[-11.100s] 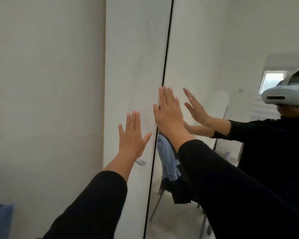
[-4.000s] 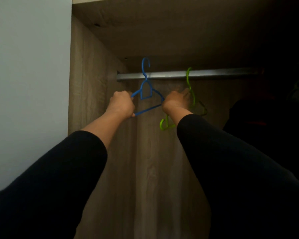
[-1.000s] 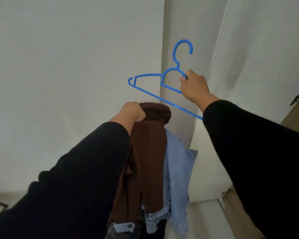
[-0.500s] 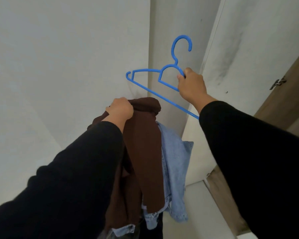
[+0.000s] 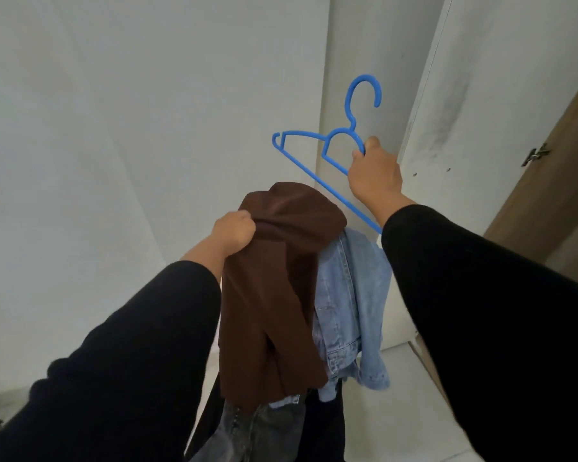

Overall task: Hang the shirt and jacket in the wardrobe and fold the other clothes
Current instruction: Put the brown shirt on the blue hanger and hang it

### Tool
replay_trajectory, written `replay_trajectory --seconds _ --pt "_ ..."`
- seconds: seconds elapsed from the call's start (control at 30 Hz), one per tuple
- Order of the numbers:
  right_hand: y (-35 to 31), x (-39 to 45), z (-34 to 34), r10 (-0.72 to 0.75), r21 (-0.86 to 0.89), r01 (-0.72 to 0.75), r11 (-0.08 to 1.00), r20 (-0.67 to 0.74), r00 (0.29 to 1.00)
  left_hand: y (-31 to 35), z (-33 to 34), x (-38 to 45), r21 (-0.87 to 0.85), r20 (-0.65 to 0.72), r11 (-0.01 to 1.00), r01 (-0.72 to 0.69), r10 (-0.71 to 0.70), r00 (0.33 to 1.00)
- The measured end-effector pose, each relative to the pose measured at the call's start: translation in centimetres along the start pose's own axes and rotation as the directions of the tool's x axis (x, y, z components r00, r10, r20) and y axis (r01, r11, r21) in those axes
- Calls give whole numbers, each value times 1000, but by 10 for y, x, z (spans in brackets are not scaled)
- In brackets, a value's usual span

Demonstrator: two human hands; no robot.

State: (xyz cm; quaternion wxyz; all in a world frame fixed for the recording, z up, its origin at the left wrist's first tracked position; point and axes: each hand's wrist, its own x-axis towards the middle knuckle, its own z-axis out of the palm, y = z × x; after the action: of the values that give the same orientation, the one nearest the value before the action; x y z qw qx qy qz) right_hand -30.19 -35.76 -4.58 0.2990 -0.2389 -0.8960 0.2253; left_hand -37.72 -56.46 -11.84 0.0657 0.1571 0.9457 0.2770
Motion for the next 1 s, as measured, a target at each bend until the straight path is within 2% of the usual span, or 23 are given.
replay_trajectory --seconds 0.1,0.2,0.27,0.33,0.4,0.43,0.5,0.57,0.7,0.8,0.87,1.0 --pt "1 -24 -1 21 -24 -21 999 14 1000 -22 15 -22 170 171 985 -1 -28 985" --pt "8 -41 -2 42 -60 -39 997 38 998 -26 34 -31 128 251 990 60 -91 964" --pt "14 -44 -4 59 -89 -55 995 50 997 -20 46 -31 80 205 994 74 -90 975" --pt "20 -43 -7 73 -104 -67 992 49 996 -6 54 -31 53 12 998 28 -29 1000" --pt "27 -39 -9 81 -115 -76 990 42 996 11 60 -28 113 -164 989 -96 114 980" --pt "31 -37 -10 84 -121 -79 989 38 996 21 64 -26 174 -201 971 -162 196 960" --pt "41 -32 -11 80 -132 -74 989 37 996 42 76 -19 283 -195 923 -260 321 927" --pt "52 -26 -11 71 -147 -63 987 48 996 63 92 -11 364 -137 886 -286 355 925" --pt "74 -7 -13 49 -166 -36 986 72 996 98 128 5 509 -28 828 -237 290 956" --pt "90 9 -9 33 -148 -19 989 87 996 107 138 16 588 -39 795 -151 215 976" --pt "101 18 -6 14 -141 -1 990 95 995 105 134 24 491 -102 866 -93 164 981" --pt "109 28 -3 -21 -146 37 989 113 993 94 99 36 116 -266 990 80 -46 963"
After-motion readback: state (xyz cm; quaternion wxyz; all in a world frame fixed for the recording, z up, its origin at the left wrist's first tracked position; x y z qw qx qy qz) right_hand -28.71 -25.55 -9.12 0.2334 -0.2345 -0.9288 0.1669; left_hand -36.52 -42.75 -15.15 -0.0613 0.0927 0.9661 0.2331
